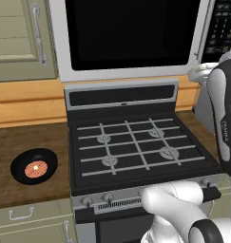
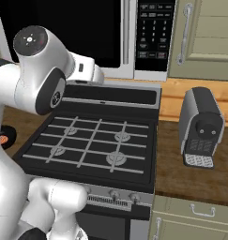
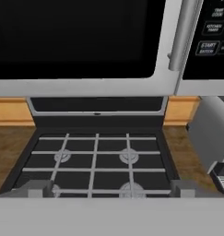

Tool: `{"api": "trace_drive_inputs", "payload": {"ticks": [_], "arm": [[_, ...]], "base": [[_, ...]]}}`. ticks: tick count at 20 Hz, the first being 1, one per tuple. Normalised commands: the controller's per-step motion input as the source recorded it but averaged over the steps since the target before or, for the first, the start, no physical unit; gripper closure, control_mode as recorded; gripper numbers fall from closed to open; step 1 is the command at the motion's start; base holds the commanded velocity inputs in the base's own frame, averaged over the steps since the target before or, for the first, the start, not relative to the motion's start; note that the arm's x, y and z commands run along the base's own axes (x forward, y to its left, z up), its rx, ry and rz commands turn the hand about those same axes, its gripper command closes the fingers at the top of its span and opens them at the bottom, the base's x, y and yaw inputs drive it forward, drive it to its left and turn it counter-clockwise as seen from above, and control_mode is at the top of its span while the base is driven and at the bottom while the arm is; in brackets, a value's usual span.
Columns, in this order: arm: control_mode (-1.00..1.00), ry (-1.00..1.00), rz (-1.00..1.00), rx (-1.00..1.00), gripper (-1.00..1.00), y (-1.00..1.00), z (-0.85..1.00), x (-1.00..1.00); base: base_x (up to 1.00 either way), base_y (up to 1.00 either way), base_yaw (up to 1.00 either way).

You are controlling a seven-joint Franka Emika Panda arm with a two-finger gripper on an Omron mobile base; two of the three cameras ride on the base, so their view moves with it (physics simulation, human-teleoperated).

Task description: Open the microwave, place the bowl with waffle inside the microwave, then close the microwave door and turn it on.

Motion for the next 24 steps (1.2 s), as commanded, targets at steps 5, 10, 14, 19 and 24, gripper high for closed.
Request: {"api": "trace_drive_inputs", "payload": {"ticks": [5,10,14,19,24], "arm": [[-1.00,-0.19,0.00,0.00,-1.00,-0.22,0.39,0.04],[-1.00,-0.01,0.00,0.00,-1.00,-0.14,0.35,0.19],[-1.00,0.00,0.00,0.00,-1.00,-0.11,0.28,0.28],[-1.00,0.00,-0.02,0.00,-1.00,-0.17,0.22,0.19],[-1.00,0.00,-0.02,0.00,-1.00,-0.09,0.23,0.24]], "base": [[0.00,0.00,0.00],[0.00,0.00,0.00],[0.00,0.00,0.00],[0.00,0.00,0.00],[0.00,0.00,0.00]]}}
